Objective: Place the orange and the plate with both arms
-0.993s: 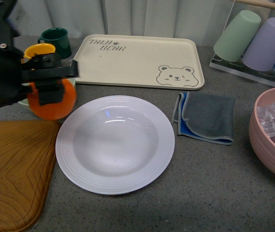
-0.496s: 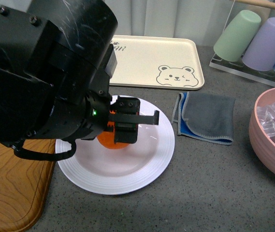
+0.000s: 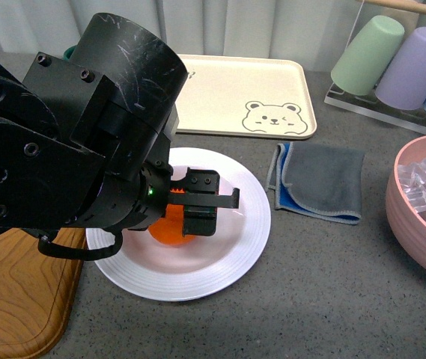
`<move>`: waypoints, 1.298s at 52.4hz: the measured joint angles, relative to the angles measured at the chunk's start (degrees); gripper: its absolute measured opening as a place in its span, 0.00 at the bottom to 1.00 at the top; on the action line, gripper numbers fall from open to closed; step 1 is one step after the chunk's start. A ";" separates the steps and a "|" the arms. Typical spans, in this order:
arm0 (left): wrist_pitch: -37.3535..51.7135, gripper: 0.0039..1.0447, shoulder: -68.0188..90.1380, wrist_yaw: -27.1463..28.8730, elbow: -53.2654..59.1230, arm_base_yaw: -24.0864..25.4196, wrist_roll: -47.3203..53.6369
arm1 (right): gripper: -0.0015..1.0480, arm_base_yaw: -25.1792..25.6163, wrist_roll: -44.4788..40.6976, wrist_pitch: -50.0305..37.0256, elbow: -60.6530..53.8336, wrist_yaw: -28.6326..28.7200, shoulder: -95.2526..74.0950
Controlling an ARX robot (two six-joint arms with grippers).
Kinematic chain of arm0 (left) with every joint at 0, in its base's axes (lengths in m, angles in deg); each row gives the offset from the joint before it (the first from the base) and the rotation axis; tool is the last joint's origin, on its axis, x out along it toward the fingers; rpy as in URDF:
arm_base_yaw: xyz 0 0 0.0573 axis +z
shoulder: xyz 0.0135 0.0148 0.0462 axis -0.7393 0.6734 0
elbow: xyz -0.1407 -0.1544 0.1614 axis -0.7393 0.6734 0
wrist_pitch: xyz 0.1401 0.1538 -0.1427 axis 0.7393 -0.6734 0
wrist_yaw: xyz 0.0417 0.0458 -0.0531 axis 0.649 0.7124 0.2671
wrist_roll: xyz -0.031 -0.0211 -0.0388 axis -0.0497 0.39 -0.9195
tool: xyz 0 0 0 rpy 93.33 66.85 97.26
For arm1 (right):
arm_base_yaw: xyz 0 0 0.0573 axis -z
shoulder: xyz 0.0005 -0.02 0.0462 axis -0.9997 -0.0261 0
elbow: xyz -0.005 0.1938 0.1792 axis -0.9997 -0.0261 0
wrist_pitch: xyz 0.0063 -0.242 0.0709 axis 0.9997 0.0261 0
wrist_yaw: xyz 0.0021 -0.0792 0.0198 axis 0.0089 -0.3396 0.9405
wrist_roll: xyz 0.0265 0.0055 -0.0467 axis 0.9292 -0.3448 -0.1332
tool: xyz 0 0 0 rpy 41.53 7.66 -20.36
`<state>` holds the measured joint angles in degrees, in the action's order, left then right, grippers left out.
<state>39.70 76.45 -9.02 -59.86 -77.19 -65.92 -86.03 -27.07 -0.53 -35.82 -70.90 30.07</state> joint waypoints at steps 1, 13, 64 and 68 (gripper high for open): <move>0.00 0.68 -0.20 0.00 0.09 0.00 0.02 | 0.91 0.00 0.00 0.00 0.00 0.00 0.00; 0.15 0.94 -10.19 1.18 1.51 0.63 -0.85 | 0.91 0.00 0.00 0.00 0.00 0.00 0.00; 40.61 0.03 -55.41 -0.81 45.53 21.68 19.32 | 0.91 0.00 0.00 0.00 0.00 0.00 0.02; 38.45 0.03 -58.34 -1.60 46.21 22.40 19.32 | 0.91 0.00 0.00 0.00 0.00 0.00 0.02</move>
<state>78.14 18.11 -10.61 -13.65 -54.78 -46.60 -86.03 -27.07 -0.53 -35.82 -70.90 30.09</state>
